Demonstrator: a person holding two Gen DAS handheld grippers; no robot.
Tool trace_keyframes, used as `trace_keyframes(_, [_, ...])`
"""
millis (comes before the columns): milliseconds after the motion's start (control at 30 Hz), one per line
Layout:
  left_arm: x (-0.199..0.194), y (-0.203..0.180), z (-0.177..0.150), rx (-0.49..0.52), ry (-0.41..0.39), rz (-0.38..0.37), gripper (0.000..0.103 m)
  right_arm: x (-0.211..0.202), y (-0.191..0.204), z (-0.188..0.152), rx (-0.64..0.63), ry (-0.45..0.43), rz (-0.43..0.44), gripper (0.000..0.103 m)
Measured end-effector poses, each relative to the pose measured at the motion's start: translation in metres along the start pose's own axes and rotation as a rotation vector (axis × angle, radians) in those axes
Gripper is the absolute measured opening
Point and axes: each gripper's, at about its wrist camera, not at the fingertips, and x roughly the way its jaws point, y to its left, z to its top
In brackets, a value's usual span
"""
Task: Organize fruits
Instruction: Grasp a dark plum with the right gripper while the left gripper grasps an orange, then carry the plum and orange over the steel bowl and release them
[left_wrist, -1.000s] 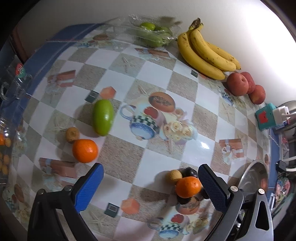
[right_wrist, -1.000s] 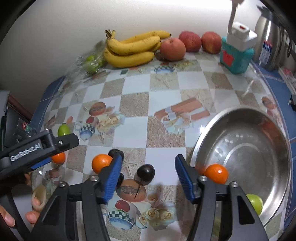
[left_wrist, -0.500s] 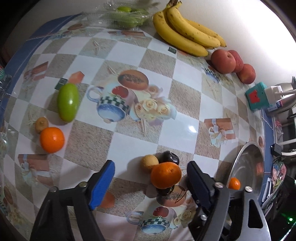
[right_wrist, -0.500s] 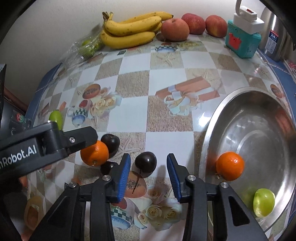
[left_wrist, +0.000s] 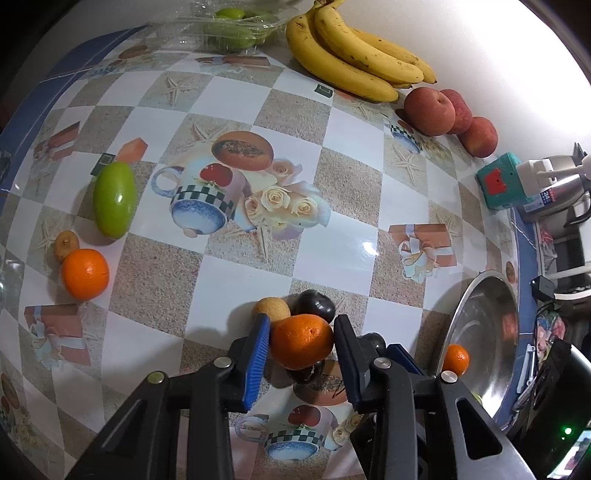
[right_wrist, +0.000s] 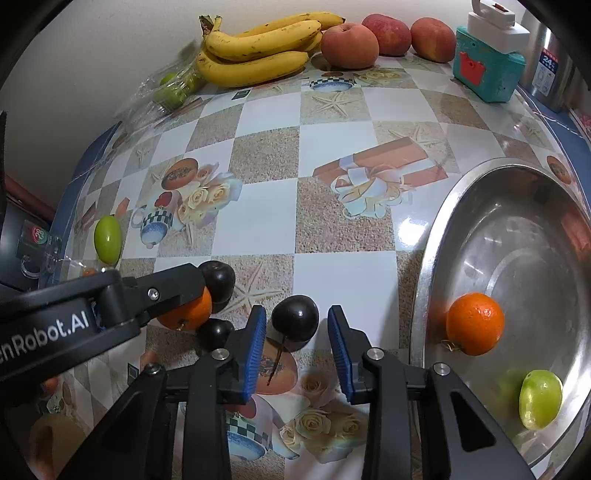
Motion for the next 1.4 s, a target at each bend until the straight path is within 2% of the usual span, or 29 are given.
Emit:
trace_keyframes(267, [-0.009, 0.0, 0.002, 0.003, -0.023, -0.007, 0.037, 0.002, 0.001, -0.001, 0.001, 0.005, 0.004, 0.028])
trace_keyframes(500, [-0.018, 0.002, 0.004, -0.003, -0.049, -0.013, 0.037, -0.002, 0.0, -0.001, 0.018, 0.003, 0.021, 0.027])
trace_keyframes(900, [-0.038, -0.003, 0.005, 0.004, -0.098, -0.034, 0.037, -0.037, -0.008, 0.007, 0.062, -0.069, 0.061, 0.027])
trace_keyframes(1267, [-0.043, -0.029, 0.001, 0.066, -0.107, -0.044, 0.037, -0.072, -0.067, 0.014, 0.212, -0.139, 0.001, 0.027])
trace_keyframes(1400, [-0.045, -0.048, -0.002, 0.115, -0.106, -0.054, 0.037, -0.083, -0.092, 0.013, 0.272, -0.166, -0.05, 0.027])
